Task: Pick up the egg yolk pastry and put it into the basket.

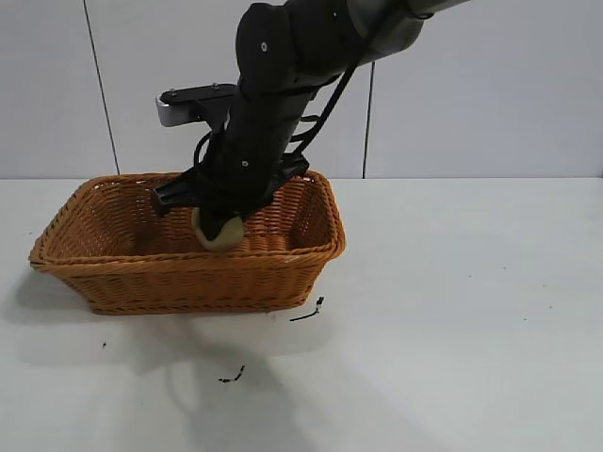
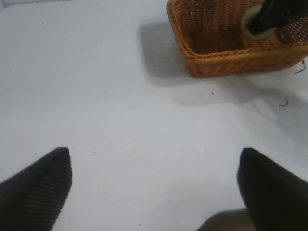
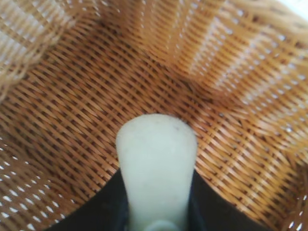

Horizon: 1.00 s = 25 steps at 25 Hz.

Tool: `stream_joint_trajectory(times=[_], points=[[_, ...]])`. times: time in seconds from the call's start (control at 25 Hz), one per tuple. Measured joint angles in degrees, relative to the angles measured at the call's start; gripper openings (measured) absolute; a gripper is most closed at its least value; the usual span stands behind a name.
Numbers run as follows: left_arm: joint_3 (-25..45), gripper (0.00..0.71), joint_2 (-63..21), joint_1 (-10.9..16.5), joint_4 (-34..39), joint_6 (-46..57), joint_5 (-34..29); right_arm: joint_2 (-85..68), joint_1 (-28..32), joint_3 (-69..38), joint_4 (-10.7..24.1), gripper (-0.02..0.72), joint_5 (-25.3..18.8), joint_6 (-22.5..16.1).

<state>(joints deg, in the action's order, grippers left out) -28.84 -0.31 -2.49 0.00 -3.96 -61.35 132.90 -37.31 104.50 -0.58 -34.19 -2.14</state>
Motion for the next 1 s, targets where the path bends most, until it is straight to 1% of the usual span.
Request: stream_joint_trajectory(times=[0.04, 0.12, 0.16, 0.2, 0.28, 0.36, 0.52, 0.64, 0.72, 0.84, 0.88, 0.92, 1.0], points=[[0.0, 0.696, 0.0, 0.0, 0.0, 0.0, 0.0, 0.0, 0.0, 0.0, 0.0, 0.336, 0.1, 0.0], [0.0, 0.696, 0.0, 0.0, 0.0, 0.0, 0.0, 0.0, 0.0, 0.7, 0.1, 0.519, -0.7, 0.0], [0.0, 0.696, 0.0, 0.0, 0.0, 0.0, 0.0, 0.0, 0.0, 1.4, 0.6, 0.581, -1.3, 0.0], [0.0, 0.696, 0.0, 0.0, 0.0, 0.0, 0.0, 0.0, 0.0, 2.6, 0.6, 0.627, -2.3, 0.0], [0.0, 0.696, 0.0, 0.0, 0.0, 0.0, 0.0, 0.0, 0.0, 5.8, 0.6, 0.668, -4.4, -0.4], [0.0, 0.696, 0.0, 0.0, 0.0, 0.0, 0.0, 0.0, 0.0, 10.0, 0.6, 0.685, -7.4, -0.9], [0.0, 0.696, 0.0, 0.0, 0.0, 0.0, 0.0, -0.1, 0.3, 18.2, 0.9, 0.693, -14.5, -1.1], [0.0, 0.696, 0.0, 0.0, 0.0, 0.0, 0.0, -0.2, 1.9, 22.5, 1.0, 0.693, -18.8, -1.2], [0.0, 0.696, 0.0, 0.0, 0.0, 0.0, 0.0, -0.2, 3.9, 24.0, 1.0, 0.693, -20.4, -1.3], [0.0, 0.696, 0.0, 0.0, 0.0, 0.0, 0.0, -0.2, 8.8, 24.5, 1.1, 0.693, -22.2, -1.3], [0.0, 0.696, 0.0, 0.0, 0.0, 0.0, 0.0, -0.2, 8.8, 24.5, 1.1, 0.693, -22.2, -1.3], [0.0, 0.696, 0.0, 0.0, 0.0, 0.0, 0.0, -0.2, 12.3, 24.5, 1.1, 0.693, -22.9, -1.3], [0.0, 0.696, 0.0, 0.0, 0.0, 0.0, 0.0, -0.2, 16.0, 24.5, 1.1, 0.693, -23.4, -1.3]])
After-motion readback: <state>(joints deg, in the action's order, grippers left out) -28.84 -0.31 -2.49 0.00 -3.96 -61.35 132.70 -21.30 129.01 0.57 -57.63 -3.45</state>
